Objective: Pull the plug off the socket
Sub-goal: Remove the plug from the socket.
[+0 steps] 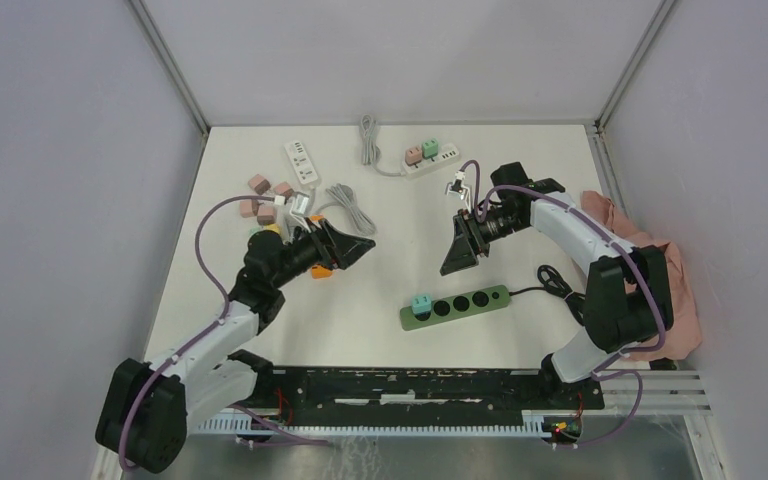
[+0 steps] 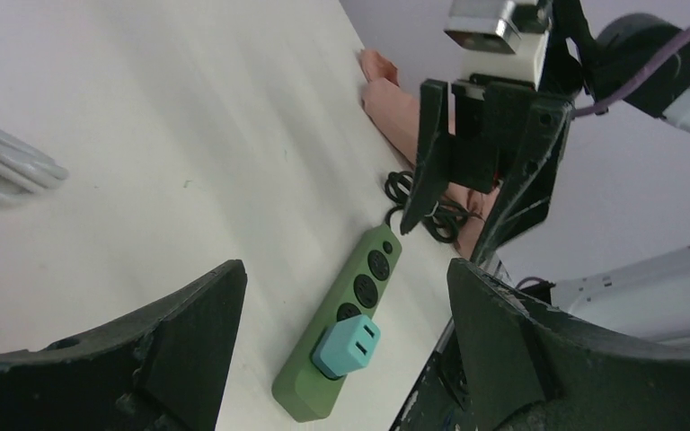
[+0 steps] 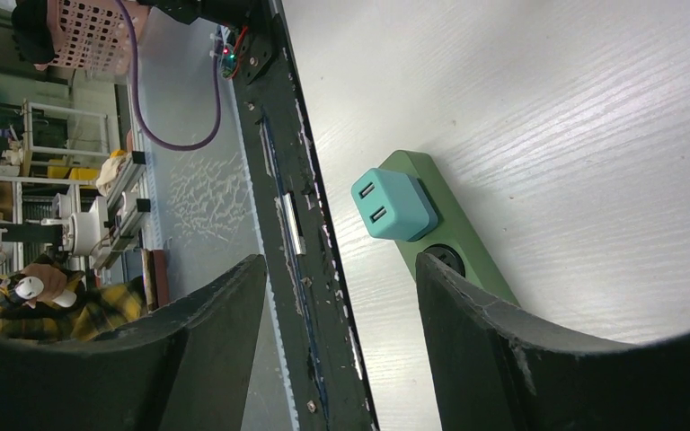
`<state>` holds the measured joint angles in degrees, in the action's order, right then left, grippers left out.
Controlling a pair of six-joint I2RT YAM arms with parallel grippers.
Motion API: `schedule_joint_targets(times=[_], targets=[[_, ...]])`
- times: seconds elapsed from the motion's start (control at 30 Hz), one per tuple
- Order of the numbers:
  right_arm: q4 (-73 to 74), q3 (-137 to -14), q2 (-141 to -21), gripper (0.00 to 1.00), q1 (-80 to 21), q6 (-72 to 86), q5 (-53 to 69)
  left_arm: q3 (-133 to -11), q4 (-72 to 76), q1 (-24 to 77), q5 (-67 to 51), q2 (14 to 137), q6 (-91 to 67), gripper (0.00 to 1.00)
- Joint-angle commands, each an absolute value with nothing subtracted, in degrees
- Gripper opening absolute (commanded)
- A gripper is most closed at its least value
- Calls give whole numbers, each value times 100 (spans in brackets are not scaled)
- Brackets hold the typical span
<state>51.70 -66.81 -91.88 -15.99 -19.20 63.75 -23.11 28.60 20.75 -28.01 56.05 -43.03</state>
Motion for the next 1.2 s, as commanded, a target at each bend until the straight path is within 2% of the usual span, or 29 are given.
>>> schedule_joint_targets(times=[0.0,0.33,1.17], targets=[[5209,-6925,-8956,67,-1572,-2099,6479,-2139,3678,2598,-2868,5593,-4238,89],[5245,-6926,-8945,67,-1575,-2144,6486,-1775,4411,3258,-2803,5777,-4158,89],[5339,-6944,-8965,67,-1573,-2282,6469,-1546,4460,4164,-2593,5936,-3554,88]])
